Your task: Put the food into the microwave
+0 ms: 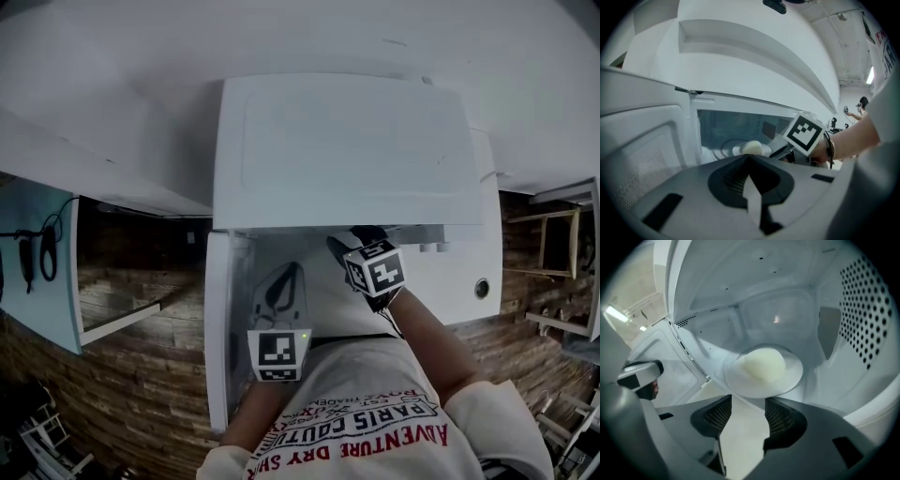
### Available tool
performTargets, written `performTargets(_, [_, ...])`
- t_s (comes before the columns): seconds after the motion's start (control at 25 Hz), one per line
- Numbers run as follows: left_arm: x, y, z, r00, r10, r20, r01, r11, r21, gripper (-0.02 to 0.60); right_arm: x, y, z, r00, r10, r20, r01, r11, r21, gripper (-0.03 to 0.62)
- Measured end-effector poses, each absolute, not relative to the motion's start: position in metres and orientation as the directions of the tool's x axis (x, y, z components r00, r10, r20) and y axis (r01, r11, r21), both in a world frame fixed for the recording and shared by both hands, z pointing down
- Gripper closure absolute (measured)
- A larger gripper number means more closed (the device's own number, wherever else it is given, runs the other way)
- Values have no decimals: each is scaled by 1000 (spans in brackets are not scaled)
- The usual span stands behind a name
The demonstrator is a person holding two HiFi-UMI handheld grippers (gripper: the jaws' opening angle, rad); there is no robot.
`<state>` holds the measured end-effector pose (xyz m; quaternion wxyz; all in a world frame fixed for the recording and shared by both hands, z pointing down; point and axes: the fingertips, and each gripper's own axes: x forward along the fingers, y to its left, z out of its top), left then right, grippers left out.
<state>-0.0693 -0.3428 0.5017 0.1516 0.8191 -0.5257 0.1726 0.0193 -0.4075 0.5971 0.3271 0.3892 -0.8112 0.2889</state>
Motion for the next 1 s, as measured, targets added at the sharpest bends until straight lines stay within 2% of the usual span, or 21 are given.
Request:
performTargets(0.16, [-72,-342,500,385,-811,441,-915,-398,67,578,20,-403,600,-418,-408,811,-797,594,-112,374])
performTargets(0.32, [-72,-340,500,376,-819,434,-921,-382,77,578,14,-391,607,-474,-310,824,-775,591,-223,375])
performTargets(0.88, [-66,-339,496,391,-813,431,-914,-396,82,578,13,-377,582,-540,-340,770,-785,533,-315,379])
performTargets(0.96, [-64,-339,492,394,-815,424,-913,-401,78,578,16,-374,570,-536,-380,754,-798,520,-305,406])
performTargets(1.0, [-63,-340,490,397,-816,420,-911,-404,76,578,19,-374,563,-531,-406,744,-808,508,-300,448])
